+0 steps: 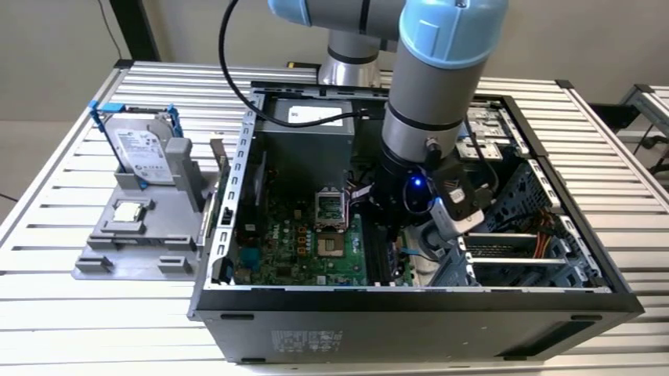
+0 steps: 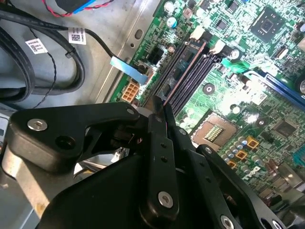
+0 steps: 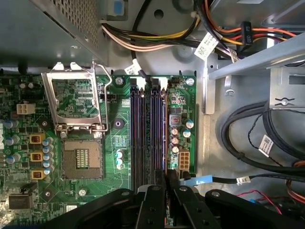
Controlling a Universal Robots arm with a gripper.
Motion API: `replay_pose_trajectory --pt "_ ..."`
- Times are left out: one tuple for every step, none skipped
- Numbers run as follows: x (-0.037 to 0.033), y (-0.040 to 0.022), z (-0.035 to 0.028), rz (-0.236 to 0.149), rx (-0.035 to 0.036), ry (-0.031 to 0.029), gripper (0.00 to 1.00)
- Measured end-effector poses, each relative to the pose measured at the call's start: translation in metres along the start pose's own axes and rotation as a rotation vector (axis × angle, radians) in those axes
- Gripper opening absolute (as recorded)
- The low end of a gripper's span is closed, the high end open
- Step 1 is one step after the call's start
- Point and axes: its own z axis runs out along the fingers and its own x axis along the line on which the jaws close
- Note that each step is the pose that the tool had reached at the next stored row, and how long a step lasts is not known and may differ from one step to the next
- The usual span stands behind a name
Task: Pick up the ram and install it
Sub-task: 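Insert the ram into the slot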
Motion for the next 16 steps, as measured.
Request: replay_pose_trajectory --pt "-0.0002 0.0010 0.0011 0.000 0.0000 0.0000 0.00" --pt "-0.0005 0.0019 0.0020 0.000 -0.0001 0.0000 0.00" --pt "-0.0006 0.0022 0.0025 0.000 0.0000 0.0000 0.00" --pt "-0.0006 0.0022 0.0029 0.001 0.0000 0.0000 0.00" --pt "-0.0006 0.0022 0.0033 0.000 0.0000 0.0000 0.00" --pt "-0.0006 0.0022 0.0036 0.000 0.0003 0.0000 0.00" --pt "-0.0006 0.0021 0.0039 0.000 0.0003 0.0000 0.00" --pt "-0.0006 0.0022 0.0044 0.000 0.0001 -0.0001 0.00" --pt "-0.0006 0.0022 0.0048 0.000 0.0001 -0.0001 0.00" --pt "-0.0006 0.0022 0.0051 0.000 0.0002 0.0000 0.00" --pt "-0.0006 0.0022 0.0051 0.000 0.0003 0.0000 0.00" --pt "-0.0006 0.0022 0.0051 0.000 0.0003 0.0000 0.00" --pt "-0.0006 0.0022 0.0051 0.000 0.0004 0.0000 0.00" --pt "-0.0006 0.0022 0.0052 0.000 0.0003 0.0000 0.00" --pt "-0.0006 0.0022 0.0053 0.000 0.0001 -0.0001 0.00" --pt "-0.0006 0.0022 0.0053 -0.003 0.0001 -0.0001 0.00"
